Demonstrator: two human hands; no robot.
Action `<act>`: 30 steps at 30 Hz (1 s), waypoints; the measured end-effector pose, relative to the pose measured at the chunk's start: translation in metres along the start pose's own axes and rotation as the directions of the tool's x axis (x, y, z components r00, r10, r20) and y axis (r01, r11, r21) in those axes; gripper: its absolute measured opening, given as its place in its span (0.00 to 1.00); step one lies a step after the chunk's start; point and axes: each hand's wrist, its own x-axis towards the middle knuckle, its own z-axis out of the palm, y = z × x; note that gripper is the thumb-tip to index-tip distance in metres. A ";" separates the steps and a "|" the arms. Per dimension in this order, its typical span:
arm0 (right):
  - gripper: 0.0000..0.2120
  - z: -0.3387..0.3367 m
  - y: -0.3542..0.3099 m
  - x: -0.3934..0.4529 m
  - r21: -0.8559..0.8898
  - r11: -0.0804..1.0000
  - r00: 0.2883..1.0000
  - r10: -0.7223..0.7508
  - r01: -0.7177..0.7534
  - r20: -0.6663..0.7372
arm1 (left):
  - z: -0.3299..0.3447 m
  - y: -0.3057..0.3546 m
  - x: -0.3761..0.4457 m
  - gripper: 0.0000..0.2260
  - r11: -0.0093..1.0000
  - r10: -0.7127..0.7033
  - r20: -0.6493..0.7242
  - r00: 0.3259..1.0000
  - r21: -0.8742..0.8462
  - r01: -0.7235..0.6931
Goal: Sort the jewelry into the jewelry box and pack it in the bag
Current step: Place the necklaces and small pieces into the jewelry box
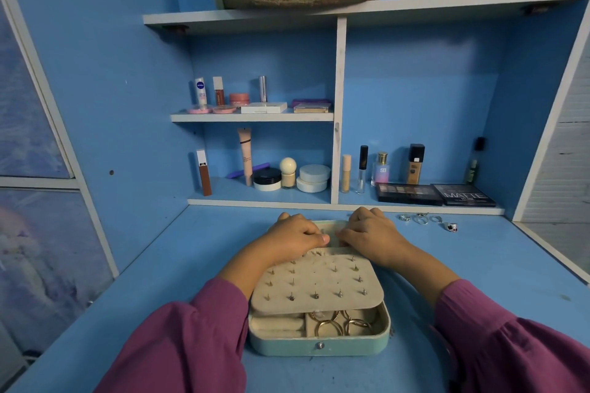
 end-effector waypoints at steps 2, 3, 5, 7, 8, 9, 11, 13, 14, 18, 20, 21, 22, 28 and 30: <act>0.14 0.002 0.002 0.002 -0.008 1.000 1.000 -0.005 0.005 -0.004 | 0.001 -0.001 0.002 0.18 1.000 -0.013 0.005 1.000 -0.005 0.013; 0.13 0.003 0.003 0.002 0.004 1.000 1.000 -0.005 0.005 -0.011 | 0.002 -0.002 0.003 0.17 1.000 -0.016 0.009 1.000 -0.009 0.016; 0.11 0.002 0.002 0.000 0.061 0.998 1.000 0.009 -0.007 -0.030 | 0.001 -0.002 0.004 0.14 0.998 -0.013 0.001 1.000 -0.058 0.013; 0.16 0.001 0.002 -0.001 0.080 0.996 0.998 -0.030 0.034 -0.050 | -0.002 -0.005 0.004 0.10 0.986 0.001 -0.059 0.998 -0.169 -0.011; 0.20 0.001 0.000 -0.002 0.050 0.996 0.996 -0.068 0.071 -0.052 | -0.003 -0.007 0.005 0.10 0.978 0.005 -0.105 0.994 -0.207 -0.027; 0.25 0.001 0.000 -0.003 0.013 0.995 0.994 -0.098 0.099 -0.040 | -0.006 -0.010 0.005 0.12 0.978 0.004 -0.149 0.989 -0.207 -0.035; 0.24 0.000 -0.002 -0.003 0.030 0.997 0.997 -0.071 0.071 -0.014 | -0.008 -0.016 0.006 0.18 0.996 -0.011 -0.201 0.979 -0.086 -0.007; 0.20 -0.002 -0.003 -0.004 0.092 0.994 0.999 -0.053 0.052 0.010 | -0.009 -0.020 0.005 0.22 0.998 -0.022 -0.181 0.983 0.057 0.033; 0.20 -0.002 -0.003 -0.004 0.123 0.992 0.999 -0.046 0.042 0.025 | -0.009 -0.020 0.004 0.23 0.995 -0.030 -0.160 0.987 0.086 0.045; 0.22 -0.002 -0.008 -0.005 0.194 0.980 0.998 -0.050 0.044 0.028 | -0.009 -0.016 -0.002 0.25 0.997 -0.035 -0.131 0.991 0.061 0.044; 0.20 -0.003 -0.009 -0.005 0.231 0.972 0.999 -0.048 0.046 0.005 | -0.010 -0.015 -0.003 0.26 0.999 -0.028 -0.118 0.993 0.021 0.031; 0.20 -0.002 -0.010 -0.005 0.253 0.966 0.999 -0.050 0.050 -0.007 | -0.010 -0.016 -0.003 0.26 1.000 -0.028 -0.115 0.993 -0.003 0.028; 0.20 -0.002 -0.010 -0.005 0.263 0.964 0.999 -0.047 0.048 -0.010 | -0.010 -0.018 -0.002 0.26 1.000 -0.025 -0.119 0.993 -0.019 0.022; 0.13 0.001 -0.011 -0.004 0.117 0.989 0.995 -0.093 0.090 0.021 | -0.007 -0.019 0.000 0.24 0.999 0.006 -0.088 0.996 0.045 -0.002; 0.05 0.002 -0.011 -0.002 0.168 0.983 0.997 -0.076 0.076 -0.004 | -0.007 -0.014 0.000 0.25 0.996 -0.004 -0.066 0.998 0.086 0.009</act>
